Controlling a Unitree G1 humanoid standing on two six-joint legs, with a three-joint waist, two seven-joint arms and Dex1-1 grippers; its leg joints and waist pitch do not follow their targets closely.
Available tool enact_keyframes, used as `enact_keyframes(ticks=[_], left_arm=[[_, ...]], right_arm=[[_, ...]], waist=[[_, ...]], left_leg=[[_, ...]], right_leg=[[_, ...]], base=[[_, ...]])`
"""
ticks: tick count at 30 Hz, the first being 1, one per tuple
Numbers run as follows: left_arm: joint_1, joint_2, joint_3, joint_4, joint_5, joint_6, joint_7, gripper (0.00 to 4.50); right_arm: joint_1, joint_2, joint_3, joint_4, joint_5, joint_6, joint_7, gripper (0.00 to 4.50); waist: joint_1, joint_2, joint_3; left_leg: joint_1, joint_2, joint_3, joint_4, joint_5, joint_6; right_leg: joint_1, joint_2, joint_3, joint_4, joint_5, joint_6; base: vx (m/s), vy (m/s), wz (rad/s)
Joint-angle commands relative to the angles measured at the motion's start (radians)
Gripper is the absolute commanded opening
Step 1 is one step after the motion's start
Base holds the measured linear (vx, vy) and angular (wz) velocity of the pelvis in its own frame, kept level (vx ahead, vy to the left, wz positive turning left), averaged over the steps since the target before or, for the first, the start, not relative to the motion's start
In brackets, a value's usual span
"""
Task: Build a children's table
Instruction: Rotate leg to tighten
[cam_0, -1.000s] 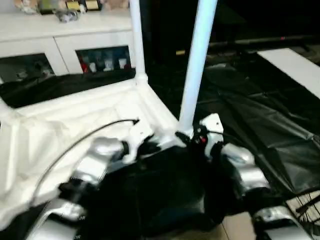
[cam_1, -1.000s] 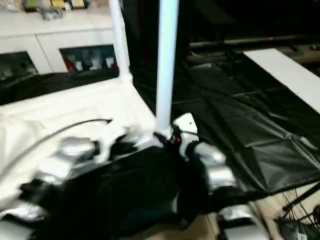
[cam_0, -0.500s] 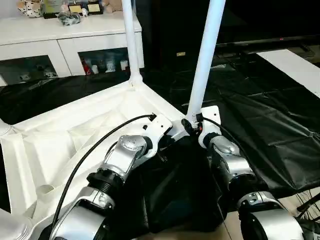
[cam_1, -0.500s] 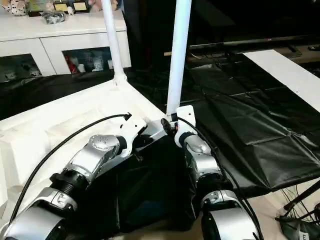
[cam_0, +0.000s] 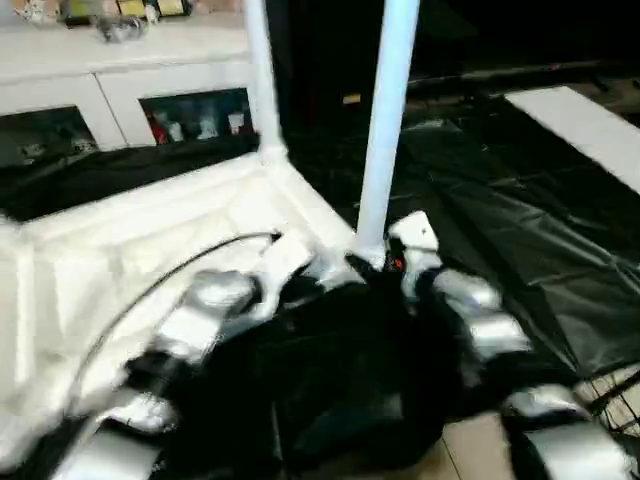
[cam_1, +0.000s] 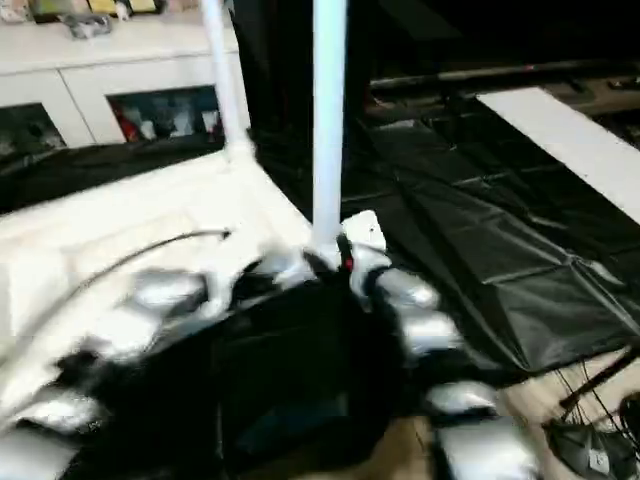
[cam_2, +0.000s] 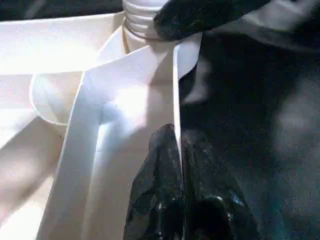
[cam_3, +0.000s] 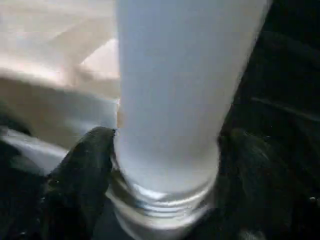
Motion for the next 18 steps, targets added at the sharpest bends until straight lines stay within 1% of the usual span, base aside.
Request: enact_keyframes(ticks=[1,2,3,4,5,6,8,10,11,12,13,14,15,16,17,18], left_arm=[[0.028,0.048,-0.022,-0.048,-0.028,-0.030,-0.119,0.00],[0.037,0.073,-0.026,-0.062,-0.038,-0.031,-0.163,0.00],[0.041,0.089,-0.029,-0.076,-0.053,-0.023,-0.202,0.00],[0.044,0.099,-0.031,-0.087,-0.066,-0.017,-0.229,0.00],[0.046,0.105,-0.032,-0.095,-0.075,-0.013,-0.249,0.00],[0.048,0.108,-0.032,-0.105,-0.080,-0.005,-0.260,0.00],[0.049,0.115,-0.035,-0.131,-0.098,0.015,-0.289,0.00],[0.049,0.117,-0.038,-0.147,-0.110,0.027,-0.307,0.00],[0.048,0.117,-0.040,-0.151,-0.114,0.031,-0.311,0.00],[0.047,0.116,-0.040,-0.151,-0.114,0.031,-0.312,0.00],[0.046,0.113,-0.042,-0.153,-0.117,0.030,-0.312,0.00],[0.045,0.112,-0.045,-0.155,-0.118,0.031,-0.314,0.00],[0.044,0.111,-0.047,-0.157,-0.119,0.033,-0.315,0.00],[0.044,0.110,-0.048,-0.157,-0.119,0.034,-0.316,0.00],[0.044,0.108,-0.048,-0.159,-0.118,0.036,-0.319,0.00],[0.043,0.107,-0.048,-0.156,-0.118,0.035,-0.321,0.00]], right_arm=[[0.024,-0.051,0.011,-0.063,0.014,-0.023,0.111,3.83],[0.042,-0.080,0.017,-0.097,0.032,-0.021,0.177,3.83],[0.058,-0.103,0.025,-0.125,0.049,-0.016,0.243,3.83],[0.068,-0.117,0.032,-0.142,0.058,-0.012,0.284,3.83],[0.075,-0.127,0.037,-0.153,0.064,-0.010,0.313,3.83],[0.077,-0.135,0.042,-0.155,0.067,-0.003,0.337,3.83],[0.080,-0.157,0.066,-0.158,0.060,-0.002,0.383,3.83],[0.076,-0.164,0.082,-0.153,0.051,-0.009,0.410,3.83],[0.073,-0.163,0.085,-0.148,0.047,-0.014,0.413,3.83],[0.071,-0.161,0.085,-0.146,0.047,-0.014,0.413,3.83],[0.063,-0.154,0.082,-0.137,0.050,-0.012,0.414,3.83],[0.058,-0.150,0.079,-0.134,0.053,-0.010,0.412,3.83],[0.053,-0.146,0.076,-0.130,0.056,-0.009,0.413,3.83],[0.051,-0.143,0.074,-0.128,0.059,-0.007,0.416,3.83],[0.049,-0.140,0.072,-0.126,0.062,-0.004,0.421,3.83],[0.041,-0.132,0.071,-0.118,0.065,-0.004,0.423,3.83]], waist=[[0.008,-0.011,-0.062],[0.011,-0.007,-0.066],[0.013,-0.004,-0.070],[0.019,-0.004,-0.074],[0.021,-0.002,-0.076],[0.024,0.000,-0.079],[0.029,-0.001,-0.086],[0.030,-0.001,-0.088],[0.030,-0.001,-0.078],[0.031,-0.001,-0.077],[0.032,0.003,-0.075],[0.031,0.003,-0.071],[0.030,0.003,-0.069],[0.030,0.006,-0.068],[0.026,0.003,-0.064],[0.026,0.003,-0.064]], left_leg=[[0.005,0.033,-0.004,-0.065,-0.285,0.060],[0.006,0.036,-0.004,-0.062,-0.268,0.064],[0.008,0.035,-0.002,-0.059,-0.251,0.070],[0.006,0.037,0.000,-0.052,-0.193,0.089],[-0.001,0.035,0.000,-0.047,-0.137,0.106],[0.000,0.035,-0.001,-0.044,-0.114,0.111],[0.004,0.033,0.001,-0.030,-0.060,0.130],[-0.001,0.031,0.002,-0.024,-0.031,0.148],[-0.004,0.031,0.005,-0.024,-0.068,0.154],[-0.002,0.033,0.004,-0.026,-0.099,0.147],[0.001,0.035,0.004,-0.031,-0.145,0.126],[0.004,0.037,0.003,-0.036,-0.191,0.101],[0.005,0.038,0.003,-0.039,-0.210,0.089],[0.007,0.039,0.003,-0.042,-0.231,0.076],[0.010,0.038,0.002,-0.047,-0.278,0.049],[0.011,0.039,0.002,-0.049,-0.286,0.043]], right_leg=[[0.040,-0.051,0.034,-0.070,-0.379,-0.163],[0.039,-0.049,0.035,-0.061,-0.326,-0.178],[0.042,-0.045,0.034,-0.056,-0.284,-0.191],[0.046,-0.041,0.034,-0.043,-0.180,-0.218],[0.050,-0.039,0.032,-0.029,-0.087,-0.245],[0.050,-0.040,0.031,-0.024,-0.048,-0.257],[0.049,-0.037,0.031,-0.009,0.075,-0.297],[0.050,-0.035,0.030,-0.003,0.120,-0.307],[0.044,-0.038,0.031,-0.008,0.070,-0.306],[0.045,-0.040,0.030,-0.012,0.026,-0.301],[0.046,-0.043,0.031,-0.018,-0.048,-0.289],[0.044,-0.042,0.031,-0.025,-0.113,-0.276],[0.043,-0.042,0.032,-0.028,-0.142,-0.269],[0.042,-0.042,0.032,-0.030,-0.169,-0.264],[0.042,-0.042,0.034,-0.036,-0.230,-0.247],[0.042,-0.043,0.034,-0.038,-0.243,-0.242]], base=[[0.061,-0.022,0.03],[0.074,-0.019,0.02],[0.081,-0.013,0.01],[0.081,-0.013,0.01],[0.074,-0.001,-0.04],[0.060,0.012,-0.04],[0.030,0.006,-0.02],[0.000,0.000,0.00],[0.000,0.000,0.00],[0.000,0.000,0.00],[0.000,0.000,0.00],[0.000,0.000,0.00],[0.000,0.000,0.00],[0.000,0.000,0.00],[0.000,0.000,0.00],[0.000,0.000,0.00]])
